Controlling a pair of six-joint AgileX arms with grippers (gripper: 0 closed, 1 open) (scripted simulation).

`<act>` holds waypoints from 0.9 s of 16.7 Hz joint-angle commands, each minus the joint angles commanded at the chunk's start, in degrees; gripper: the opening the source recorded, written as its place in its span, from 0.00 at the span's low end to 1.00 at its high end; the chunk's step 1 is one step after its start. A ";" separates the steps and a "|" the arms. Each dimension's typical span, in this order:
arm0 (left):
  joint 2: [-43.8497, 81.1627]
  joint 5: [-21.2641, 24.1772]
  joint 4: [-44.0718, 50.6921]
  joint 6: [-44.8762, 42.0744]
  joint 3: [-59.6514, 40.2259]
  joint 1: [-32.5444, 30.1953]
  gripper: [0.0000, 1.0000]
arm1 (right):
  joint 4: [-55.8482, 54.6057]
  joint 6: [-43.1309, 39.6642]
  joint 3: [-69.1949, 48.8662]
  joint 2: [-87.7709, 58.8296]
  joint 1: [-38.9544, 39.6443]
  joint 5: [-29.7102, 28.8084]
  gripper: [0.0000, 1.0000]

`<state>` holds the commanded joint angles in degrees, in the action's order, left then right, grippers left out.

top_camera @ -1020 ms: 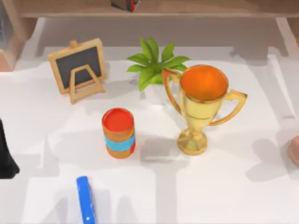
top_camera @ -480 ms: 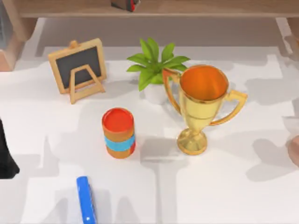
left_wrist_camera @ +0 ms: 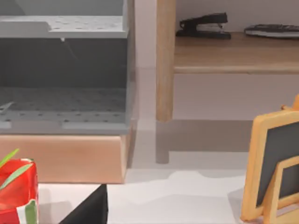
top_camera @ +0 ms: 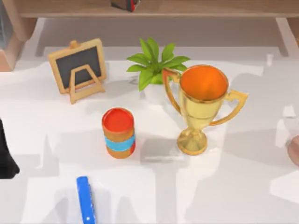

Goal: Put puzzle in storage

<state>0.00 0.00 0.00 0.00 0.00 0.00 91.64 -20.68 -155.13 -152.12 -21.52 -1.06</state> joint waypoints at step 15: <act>0.00 0.00 0.00 0.00 0.00 0.00 1.00 | 0.05 0.36 -0.96 -2.32 -0.23 0.88 0.60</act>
<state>0.00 0.00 0.00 0.00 0.00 0.00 91.69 -20.32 -156.09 -154.44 -21.76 -0.18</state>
